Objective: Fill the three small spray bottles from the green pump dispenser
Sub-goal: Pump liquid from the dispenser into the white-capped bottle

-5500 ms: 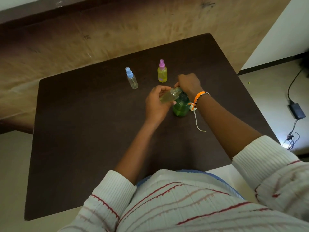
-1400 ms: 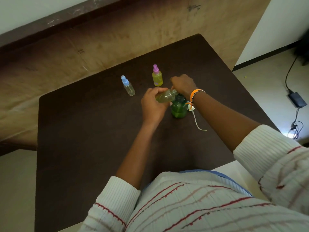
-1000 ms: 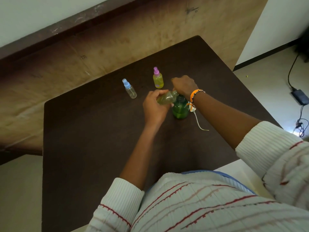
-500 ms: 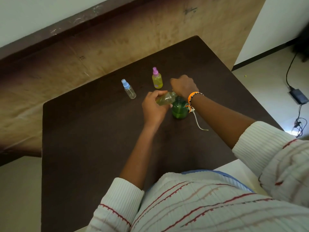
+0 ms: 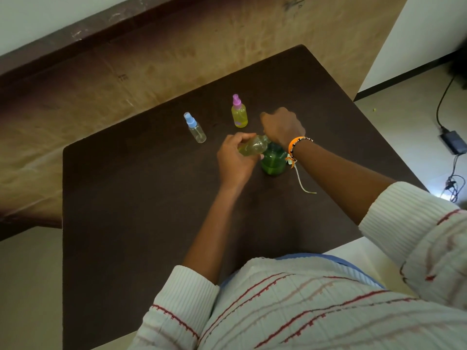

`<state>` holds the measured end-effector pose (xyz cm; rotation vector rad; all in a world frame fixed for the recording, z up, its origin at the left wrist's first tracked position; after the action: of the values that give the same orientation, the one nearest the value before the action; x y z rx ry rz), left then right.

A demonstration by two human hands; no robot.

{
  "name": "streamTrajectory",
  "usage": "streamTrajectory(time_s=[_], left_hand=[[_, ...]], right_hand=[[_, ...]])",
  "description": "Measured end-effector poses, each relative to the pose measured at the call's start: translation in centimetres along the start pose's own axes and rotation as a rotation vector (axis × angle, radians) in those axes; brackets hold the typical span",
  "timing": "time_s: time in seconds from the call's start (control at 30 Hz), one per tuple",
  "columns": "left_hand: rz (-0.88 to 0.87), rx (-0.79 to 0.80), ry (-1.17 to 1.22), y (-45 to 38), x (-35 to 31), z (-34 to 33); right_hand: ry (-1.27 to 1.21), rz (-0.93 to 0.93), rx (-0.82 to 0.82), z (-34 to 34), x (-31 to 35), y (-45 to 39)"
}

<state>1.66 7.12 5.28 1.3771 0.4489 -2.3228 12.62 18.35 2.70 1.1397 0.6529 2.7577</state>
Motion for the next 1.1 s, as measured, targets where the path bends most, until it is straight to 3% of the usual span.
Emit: streamTrajectory(time_s=[0.23, 0.47, 0.83, 1.1], left_hand=[[-0.024, 0.000, 0.008, -0.24, -0.82, 0.30], [0.001, 0.010, -0.004, -0.02, -0.25, -0.22], [-0.012, -0.005, 0.010, -0.26, -0.62, 0.24], [0.029, 0.011, 0.029, -0.14, 0.02, -0.22]], right_hand=[[-0.075, -0.004, 0.157, -0.44, 0.25, -0.32], [-0.057, -0.016, 0.014, -0.18, -0.44, -0.46], [-0.079, -0.015, 0.141, -0.76, -0.01, -0.51], [-0.095, -0.043, 0.032, -0.41, -0.51, -0.44]])
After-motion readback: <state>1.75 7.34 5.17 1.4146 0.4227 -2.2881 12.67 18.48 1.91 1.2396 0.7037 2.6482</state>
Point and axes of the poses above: each hand's wrist, its own y-axis away from the middle knuckle, its own z-axis out of the back of the hand, x = y × z, the point moved 8 cm from there along -y, towards the middle knuckle, and after that the axes turned 3 degrees about -z, right-handed, at the moved point
